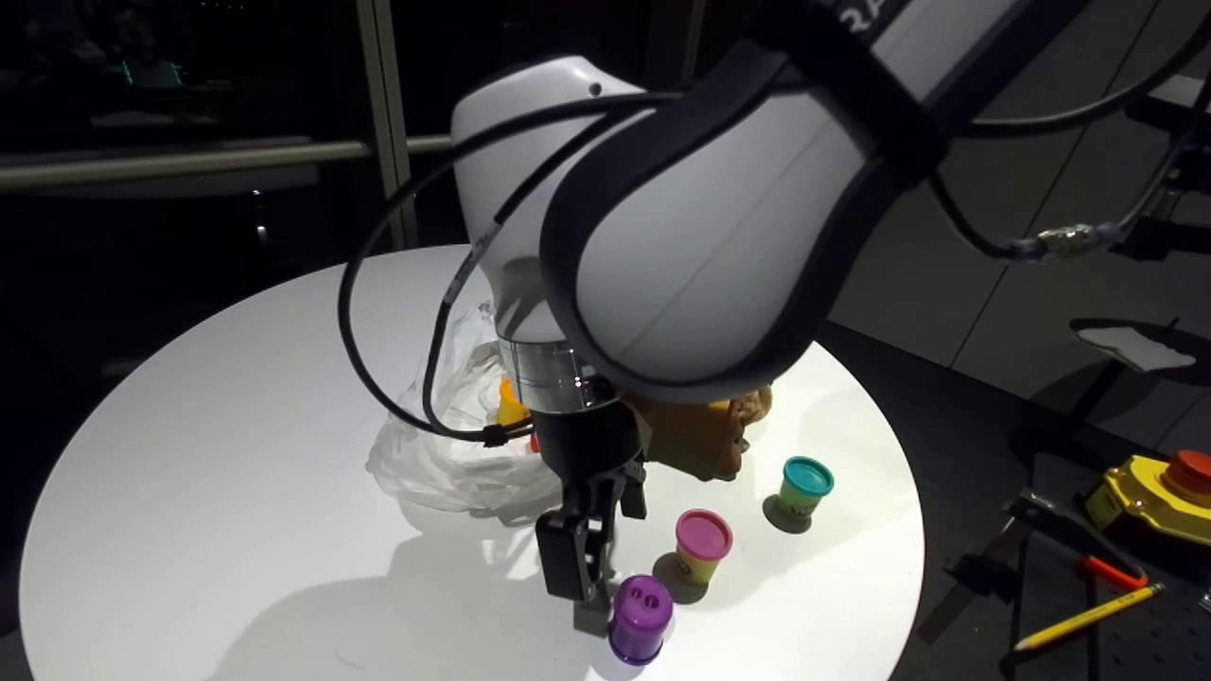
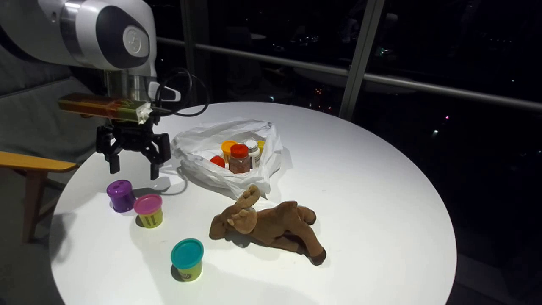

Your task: Put all the objects on the table in the white plastic bag

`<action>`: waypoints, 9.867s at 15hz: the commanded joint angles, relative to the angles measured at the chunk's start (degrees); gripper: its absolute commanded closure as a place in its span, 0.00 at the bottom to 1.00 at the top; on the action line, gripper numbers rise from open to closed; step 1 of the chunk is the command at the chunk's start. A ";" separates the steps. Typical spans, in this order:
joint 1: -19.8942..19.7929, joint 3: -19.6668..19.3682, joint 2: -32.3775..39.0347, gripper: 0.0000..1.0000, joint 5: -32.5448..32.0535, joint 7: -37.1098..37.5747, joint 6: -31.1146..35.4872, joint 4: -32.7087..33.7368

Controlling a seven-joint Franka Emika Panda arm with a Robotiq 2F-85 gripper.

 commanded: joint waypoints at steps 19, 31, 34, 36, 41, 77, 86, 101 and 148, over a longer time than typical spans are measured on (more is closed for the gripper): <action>2.08 0.69 1.53 0.42 -4.75 -2.77 0.61 -1.08; 0.70 -2.52 -2.66 0.74 -3.28 2.90 -3.39 7.45; 0.94 -4.44 -0.02 0.74 -4.30 5.47 -5.16 15.59; 1.11 -5.87 2.90 0.74 -5.03 7.17 -6.63 21.07; 2.36 -5.96 14.81 0.74 -3.44 9.63 -11.42 35.95; -1.29 -4.83 7.50 0.00 2.51 10.73 -8.02 32.70; 0.42 -7.28 -3.34 0.00 3.74 25.65 7.09 6.86; -9.42 -2.07 -19.02 0.00 15.11 13.10 39.82 -35.87; 0.62 -6.28 -8.89 0.49 11.31 13.54 35.14 -26.34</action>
